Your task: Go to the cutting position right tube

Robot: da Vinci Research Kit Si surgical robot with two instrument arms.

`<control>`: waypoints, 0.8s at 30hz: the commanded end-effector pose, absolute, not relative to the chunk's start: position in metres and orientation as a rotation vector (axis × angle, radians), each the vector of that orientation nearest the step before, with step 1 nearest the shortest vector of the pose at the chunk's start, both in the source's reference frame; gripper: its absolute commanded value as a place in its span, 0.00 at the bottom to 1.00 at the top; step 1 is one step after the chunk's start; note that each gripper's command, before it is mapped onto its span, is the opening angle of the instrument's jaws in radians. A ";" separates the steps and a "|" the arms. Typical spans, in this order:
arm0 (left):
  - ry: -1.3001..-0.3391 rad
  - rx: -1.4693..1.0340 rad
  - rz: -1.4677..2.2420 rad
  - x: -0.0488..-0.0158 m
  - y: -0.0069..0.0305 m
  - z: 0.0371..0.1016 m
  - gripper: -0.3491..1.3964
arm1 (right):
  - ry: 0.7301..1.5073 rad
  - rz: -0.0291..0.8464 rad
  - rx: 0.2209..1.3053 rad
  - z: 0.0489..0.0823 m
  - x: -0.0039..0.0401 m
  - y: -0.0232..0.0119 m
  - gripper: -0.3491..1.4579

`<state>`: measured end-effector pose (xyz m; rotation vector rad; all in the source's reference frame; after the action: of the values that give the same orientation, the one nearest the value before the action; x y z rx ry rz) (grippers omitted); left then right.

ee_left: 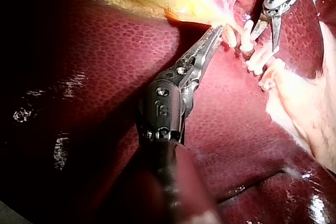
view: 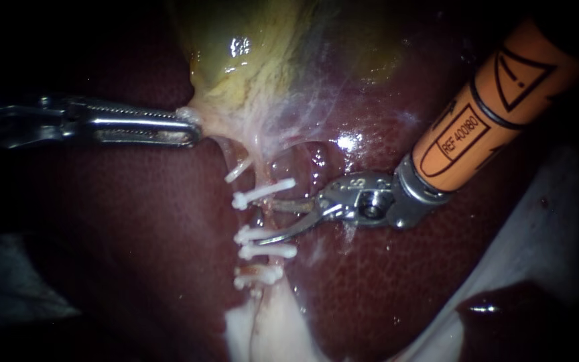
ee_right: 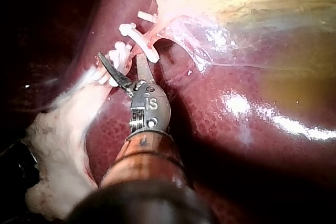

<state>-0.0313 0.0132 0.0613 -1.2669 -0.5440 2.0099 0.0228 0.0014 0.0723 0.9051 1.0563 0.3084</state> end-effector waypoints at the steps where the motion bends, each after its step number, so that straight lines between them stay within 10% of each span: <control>1: -0.544 -1.266 2.008 -0.0313 0.0132 0.0613 0.00 | 1.064 0.299 0.912 0.0723 0.0230 0.0014 0.97; 24: -0.548 -1.263 2.002 -0.0317 0.0132 0.0614 0.00 | 1.207 0.369 1.034 0.0731 0.0290 0.0011 0.90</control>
<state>-0.0317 0.0132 0.0614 -1.2627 -0.5475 2.0024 0.0290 0.0014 0.0729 1.0404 1.2124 0.3811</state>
